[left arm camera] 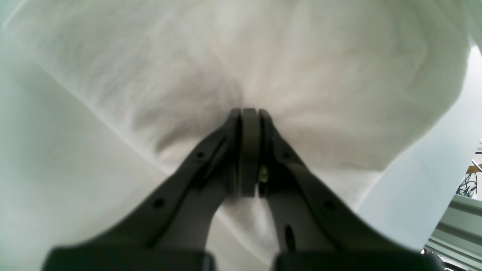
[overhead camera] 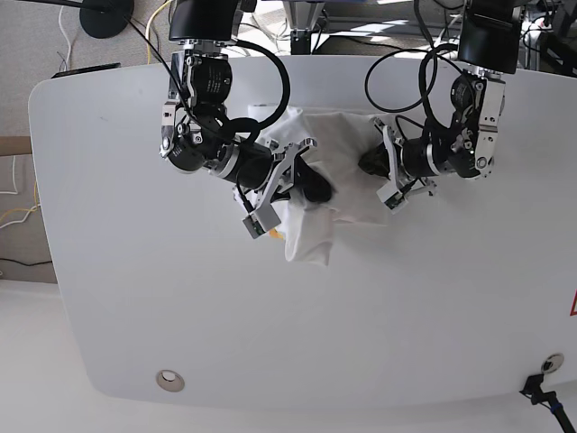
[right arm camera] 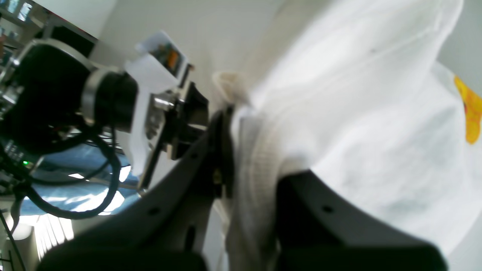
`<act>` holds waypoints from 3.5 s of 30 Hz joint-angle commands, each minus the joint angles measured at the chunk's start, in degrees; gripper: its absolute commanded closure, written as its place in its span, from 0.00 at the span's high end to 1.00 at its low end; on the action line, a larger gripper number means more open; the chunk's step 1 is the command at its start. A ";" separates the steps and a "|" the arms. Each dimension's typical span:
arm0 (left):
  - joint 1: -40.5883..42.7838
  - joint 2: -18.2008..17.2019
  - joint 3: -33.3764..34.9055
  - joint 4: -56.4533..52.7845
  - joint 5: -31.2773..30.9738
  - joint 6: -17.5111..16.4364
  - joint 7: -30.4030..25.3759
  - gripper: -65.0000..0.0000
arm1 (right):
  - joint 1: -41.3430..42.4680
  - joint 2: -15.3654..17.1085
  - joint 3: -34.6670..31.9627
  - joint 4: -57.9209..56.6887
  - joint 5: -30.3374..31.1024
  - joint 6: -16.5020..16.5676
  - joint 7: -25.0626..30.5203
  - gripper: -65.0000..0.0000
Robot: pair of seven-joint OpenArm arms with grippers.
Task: Fold the T-shirt properly
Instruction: 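Lift the strip with both grippers and fold it over onto itself, then lower the folded bundle and open both grippers, then press and square the folded shirt's sides with both grippers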
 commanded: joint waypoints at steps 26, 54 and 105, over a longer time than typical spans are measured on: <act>-0.46 -3.46 -10.44 10.31 1.76 0.14 3.05 0.00 | 3.20 -0.22 -8.82 -4.25 5.94 -9.12 6.47 0.40; 11.32 6.82 -4.46 23.05 4.05 0.14 4.10 0.00 | 11.64 8.03 -11.99 -18.05 -18.50 -4.20 20.89 0.00; -4.15 5.50 -1.04 0.20 25.85 0.14 -9.52 0.00 | -1.11 16.82 -13.74 -16.12 -18.41 -10.26 34.78 0.00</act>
